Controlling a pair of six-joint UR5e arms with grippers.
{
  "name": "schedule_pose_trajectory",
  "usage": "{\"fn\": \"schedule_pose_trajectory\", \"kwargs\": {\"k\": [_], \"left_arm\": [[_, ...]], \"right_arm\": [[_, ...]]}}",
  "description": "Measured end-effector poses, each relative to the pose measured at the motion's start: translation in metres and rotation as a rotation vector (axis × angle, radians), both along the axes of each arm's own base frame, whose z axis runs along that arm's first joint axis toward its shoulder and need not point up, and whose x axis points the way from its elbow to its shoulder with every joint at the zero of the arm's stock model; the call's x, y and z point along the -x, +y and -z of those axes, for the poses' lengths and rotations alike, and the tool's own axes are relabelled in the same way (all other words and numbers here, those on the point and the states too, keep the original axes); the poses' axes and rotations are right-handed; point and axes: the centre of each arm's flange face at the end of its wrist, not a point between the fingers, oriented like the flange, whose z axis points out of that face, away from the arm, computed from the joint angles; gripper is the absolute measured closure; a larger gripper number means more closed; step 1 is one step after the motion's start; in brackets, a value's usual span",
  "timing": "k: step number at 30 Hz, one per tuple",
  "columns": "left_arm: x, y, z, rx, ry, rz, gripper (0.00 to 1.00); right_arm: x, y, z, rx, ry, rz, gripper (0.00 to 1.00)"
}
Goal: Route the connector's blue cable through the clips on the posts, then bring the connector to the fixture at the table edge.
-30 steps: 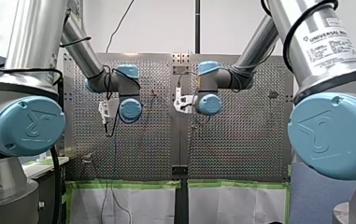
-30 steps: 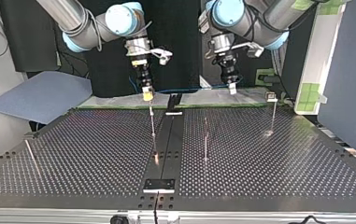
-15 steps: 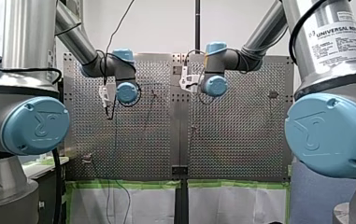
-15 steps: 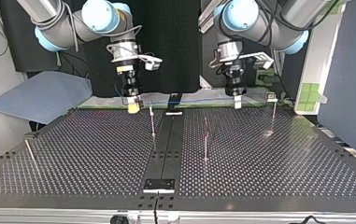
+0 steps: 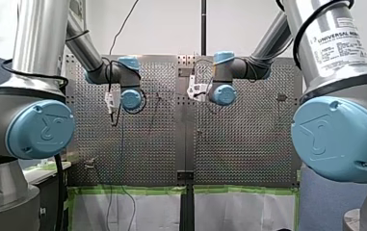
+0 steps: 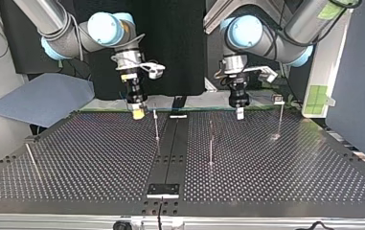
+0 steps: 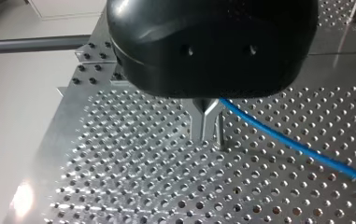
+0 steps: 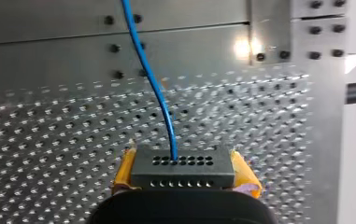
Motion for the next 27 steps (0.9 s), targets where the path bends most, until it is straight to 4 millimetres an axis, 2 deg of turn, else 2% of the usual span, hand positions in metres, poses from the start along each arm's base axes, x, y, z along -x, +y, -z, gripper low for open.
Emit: {"fn": "schedule_pose_trajectory", "kwargs": {"k": [4,17,27], "left_arm": [[-0.010,0.000,0.004,-0.004,0.004,0.006,1.00],[-0.025,0.005,0.000,-0.010,-0.007,0.029,1.00],[-0.035,0.006,0.006,-0.027,0.025,0.048,1.00]], "right_arm": [[0.000,-0.007,0.006,-0.008,-0.004,0.004,1.00],[0.006,-0.026,-0.001,-0.009,-0.013,0.009,1.00],[0.010,-0.034,0.009,-0.022,-0.008,0.005,1.00]]}}
